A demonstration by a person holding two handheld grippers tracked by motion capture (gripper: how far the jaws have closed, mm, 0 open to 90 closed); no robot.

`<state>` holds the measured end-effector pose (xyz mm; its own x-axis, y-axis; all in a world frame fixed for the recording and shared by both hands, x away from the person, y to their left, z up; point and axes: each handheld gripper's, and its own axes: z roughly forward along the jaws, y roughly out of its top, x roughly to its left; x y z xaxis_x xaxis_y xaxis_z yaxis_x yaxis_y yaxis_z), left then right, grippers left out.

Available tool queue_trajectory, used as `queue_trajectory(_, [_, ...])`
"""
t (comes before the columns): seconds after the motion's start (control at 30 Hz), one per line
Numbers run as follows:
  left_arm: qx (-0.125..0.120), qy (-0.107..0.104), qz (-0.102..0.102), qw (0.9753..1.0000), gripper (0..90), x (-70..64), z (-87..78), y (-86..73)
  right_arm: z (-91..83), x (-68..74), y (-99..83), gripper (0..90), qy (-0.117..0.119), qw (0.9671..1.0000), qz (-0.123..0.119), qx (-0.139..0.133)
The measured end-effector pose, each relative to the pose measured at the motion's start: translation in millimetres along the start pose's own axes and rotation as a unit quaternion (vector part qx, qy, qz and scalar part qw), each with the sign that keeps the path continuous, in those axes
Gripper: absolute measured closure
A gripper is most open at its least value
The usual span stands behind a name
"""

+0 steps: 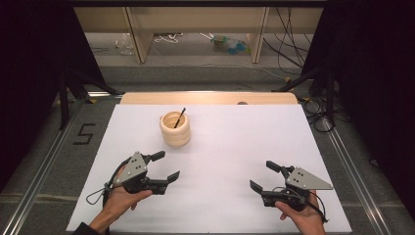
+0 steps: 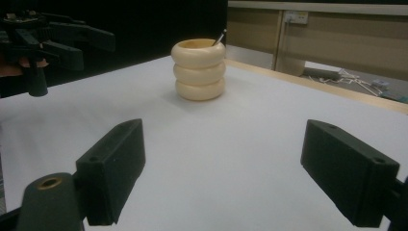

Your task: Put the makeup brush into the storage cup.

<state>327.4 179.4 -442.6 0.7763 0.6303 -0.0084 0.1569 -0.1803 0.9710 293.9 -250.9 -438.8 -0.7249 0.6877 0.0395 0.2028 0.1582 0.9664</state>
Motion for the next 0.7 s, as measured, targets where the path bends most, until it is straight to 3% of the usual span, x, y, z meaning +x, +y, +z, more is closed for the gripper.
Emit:
queue_trajectory(0.47, [0.010, 0.004, 0.007, 0.9999, 17.5, -5.8, -3.0, -5.7, 0.5, 0.2, -0.3, 16.7, 0.004, 1.0000, 0.001, 0.001])
queue_trajectory(0.53, [0.005, 0.005, 0.005, 1.0000, 17.5, -5.3, -4.0, -4.1, 0.6, 0.3, -0.4, 16.7, 0.003, 1.0000, -0.001, 0.001])
queue_trajectory(0.57, [0.003, 0.007, 0.004, 1.0000, 17.5, -4.7, -4.8, -3.0, 1.4, -1.3, -0.3, 16.7, 0.000, 0.9999, -0.013, -0.007])
queue_trajectory(0.7, [-0.004, 0.011, 0.002, 0.9999, 17.5, -2.6, -7.3, -1.0, 1.5, -1.3, -0.4, 16.7, 0.000, 0.9999, -0.012, -0.005])
